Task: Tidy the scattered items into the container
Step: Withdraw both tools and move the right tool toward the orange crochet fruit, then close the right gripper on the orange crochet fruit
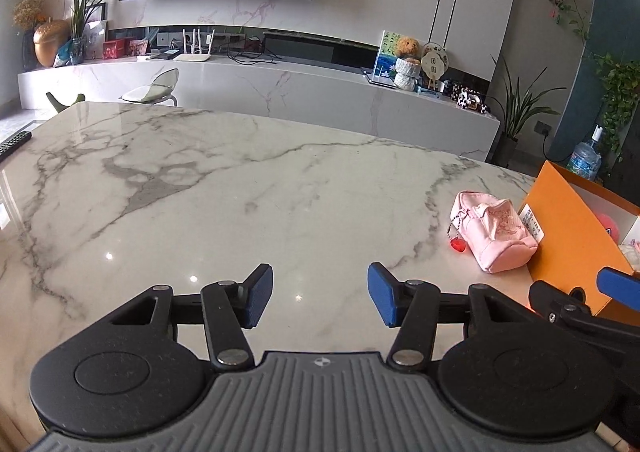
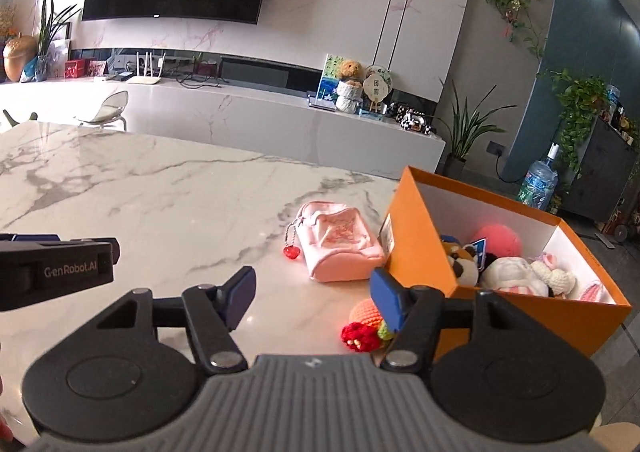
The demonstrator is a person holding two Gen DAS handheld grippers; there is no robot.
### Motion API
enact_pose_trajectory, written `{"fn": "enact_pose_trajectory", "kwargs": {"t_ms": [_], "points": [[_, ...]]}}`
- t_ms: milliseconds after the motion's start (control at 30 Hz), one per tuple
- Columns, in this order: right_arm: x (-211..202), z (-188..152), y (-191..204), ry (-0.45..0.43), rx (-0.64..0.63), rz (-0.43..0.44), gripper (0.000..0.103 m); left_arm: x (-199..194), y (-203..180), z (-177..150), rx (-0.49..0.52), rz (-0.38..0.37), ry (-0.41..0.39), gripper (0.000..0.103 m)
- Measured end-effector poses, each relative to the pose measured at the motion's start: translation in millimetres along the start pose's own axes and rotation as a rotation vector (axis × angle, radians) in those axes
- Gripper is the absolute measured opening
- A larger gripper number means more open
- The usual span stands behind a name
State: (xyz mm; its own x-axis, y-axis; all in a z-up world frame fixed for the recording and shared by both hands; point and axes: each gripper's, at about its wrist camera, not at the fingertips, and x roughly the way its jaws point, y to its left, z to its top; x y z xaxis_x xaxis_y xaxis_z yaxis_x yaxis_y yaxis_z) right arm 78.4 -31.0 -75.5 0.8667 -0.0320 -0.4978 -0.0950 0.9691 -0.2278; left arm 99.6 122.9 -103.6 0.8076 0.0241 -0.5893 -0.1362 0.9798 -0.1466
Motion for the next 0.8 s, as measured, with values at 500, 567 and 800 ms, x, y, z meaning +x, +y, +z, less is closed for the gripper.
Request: {"fn": "enact_pose_trajectory", "kwargs": {"t_ms": [500,567,800], "points": [[70,-41,8,0.118,-0.205,-0.219,0.050,41,-19,-7,0.055,-0.006,0.081,0.060],[74,-44,10,0.124,-0.237,-0.235,0.050,43,-22,-6,0.063,-0.008,0.085,0.060],[80,-56,11,0.130,-0.319,-0.291,0.042,42,-25,-7,0.071,0.011,0.093,0.060]]}}
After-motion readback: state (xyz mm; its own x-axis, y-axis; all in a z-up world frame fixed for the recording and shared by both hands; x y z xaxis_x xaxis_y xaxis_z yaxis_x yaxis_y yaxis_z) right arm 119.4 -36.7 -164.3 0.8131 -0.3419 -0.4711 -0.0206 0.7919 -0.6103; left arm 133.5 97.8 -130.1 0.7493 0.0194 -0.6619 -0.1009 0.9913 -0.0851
